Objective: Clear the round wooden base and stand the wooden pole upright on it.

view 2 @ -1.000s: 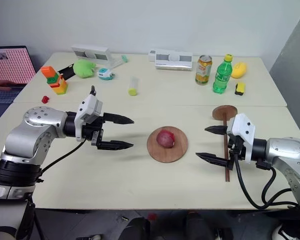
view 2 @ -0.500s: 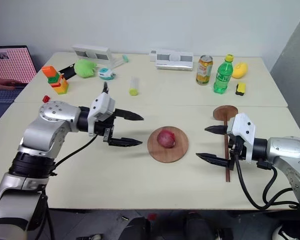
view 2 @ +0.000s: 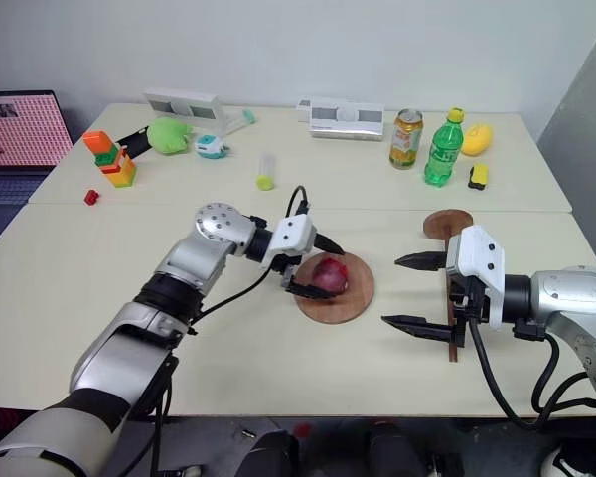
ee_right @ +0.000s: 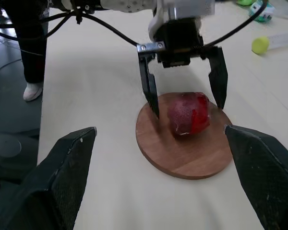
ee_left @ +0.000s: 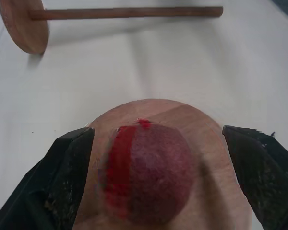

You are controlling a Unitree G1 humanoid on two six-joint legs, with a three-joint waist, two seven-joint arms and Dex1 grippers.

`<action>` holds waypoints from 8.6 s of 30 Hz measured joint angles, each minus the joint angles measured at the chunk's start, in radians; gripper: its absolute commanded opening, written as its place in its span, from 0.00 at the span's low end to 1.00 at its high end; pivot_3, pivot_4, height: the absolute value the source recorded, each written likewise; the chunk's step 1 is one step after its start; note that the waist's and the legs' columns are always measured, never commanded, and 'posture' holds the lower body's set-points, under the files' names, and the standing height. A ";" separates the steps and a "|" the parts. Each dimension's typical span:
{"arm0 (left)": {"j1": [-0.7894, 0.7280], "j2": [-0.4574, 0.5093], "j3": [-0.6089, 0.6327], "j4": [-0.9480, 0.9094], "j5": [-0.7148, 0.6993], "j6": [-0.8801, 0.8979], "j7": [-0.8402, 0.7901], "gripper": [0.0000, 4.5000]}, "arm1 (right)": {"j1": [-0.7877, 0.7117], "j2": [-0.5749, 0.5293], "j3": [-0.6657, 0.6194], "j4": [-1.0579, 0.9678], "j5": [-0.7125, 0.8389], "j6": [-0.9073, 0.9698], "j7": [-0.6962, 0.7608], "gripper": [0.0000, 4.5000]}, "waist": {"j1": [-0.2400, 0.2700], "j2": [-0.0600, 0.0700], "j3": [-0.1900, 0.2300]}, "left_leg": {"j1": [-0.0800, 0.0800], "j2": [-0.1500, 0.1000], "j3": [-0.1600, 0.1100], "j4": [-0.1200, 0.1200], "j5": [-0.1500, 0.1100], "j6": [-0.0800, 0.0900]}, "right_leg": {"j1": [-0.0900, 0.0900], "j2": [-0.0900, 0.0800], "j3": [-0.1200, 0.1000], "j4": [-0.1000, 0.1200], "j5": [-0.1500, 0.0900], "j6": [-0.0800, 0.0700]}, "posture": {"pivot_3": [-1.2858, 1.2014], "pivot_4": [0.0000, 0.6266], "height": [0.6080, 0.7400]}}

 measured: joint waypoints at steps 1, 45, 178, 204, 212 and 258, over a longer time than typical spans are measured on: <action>-0.011 -0.014 -0.007 0.041 0.022 -0.029 0.013 1.00 | -0.001 0.000 -0.001 -0.008 0.007 0.004 -0.006 0.99 | -0.001 0.000 0.000 | 0.000 0.000 0.000 0.000 0.000 0.000 | 0.000 0.000 0.000 0.000 0.000 0.000 | 0.52 0.24 1.00; -0.228 0.003 0.514 0.610 0.013 0.340 1.112 0.99 | -0.060 0.090 0.045 -0.022 0.018 0.016 -0.128 1.00 | -0.003 -0.001 0.000 | -0.003 -0.001 -0.003 0.001 0.002 -0.004 | -0.003 -0.002 -0.002 0.002 0.000 0.000 | 0.52 0.24 1.00; 0.521 0.431 0.283 -0.746 -0.386 0.514 0.049 1.00 | -0.259 0.767 0.339 0.273 -0.410 -0.150 -0.559 0.06 | -0.032 0.001 0.000 | -0.003 0.002 0.002 -0.002 0.002 -0.004 | -0.010 0.001 0.003 0.007 0.000 0.000 | 0.52 0.24 1.00; 0.513 0.431 0.283 -0.742 -0.384 0.510 0.028 1.00 | -0.227 0.772 0.377 0.238 -0.415 -0.150 -0.559 0.06 | -0.032 0.002 -0.001 | -0.003 0.002 0.001 -0.002 0.002 -0.003 | -0.009 0.001 0.003 0.006 0.000 0.000 | 0.52 0.24 1.00; 0.509 0.431 0.283 -0.737 -0.379 0.501 0.027 1.00 | -0.222 0.764 0.377 0.253 -0.442 -0.195 -0.557 0.06 | -0.031 0.002 -0.001 | -0.002 0.002 0.001 -0.002 0.002 -0.003 | -0.009 0.001 0.003 0.006 0.000 0.000 | 0.52 0.24 1.00; 0.500 0.430 0.282 -0.738 -0.375 0.494 0.025 1.00 | -0.129 0.766 0.437 0.335 -0.531 -0.306 -0.532 0.40 | -0.028 0.001 -0.001 | 0.002 0.002 0.000 -0.002 0.000 -0.001 | -0.003 0.001 0.002 0.004 0.000 0.000 | 0.52 0.24 1.00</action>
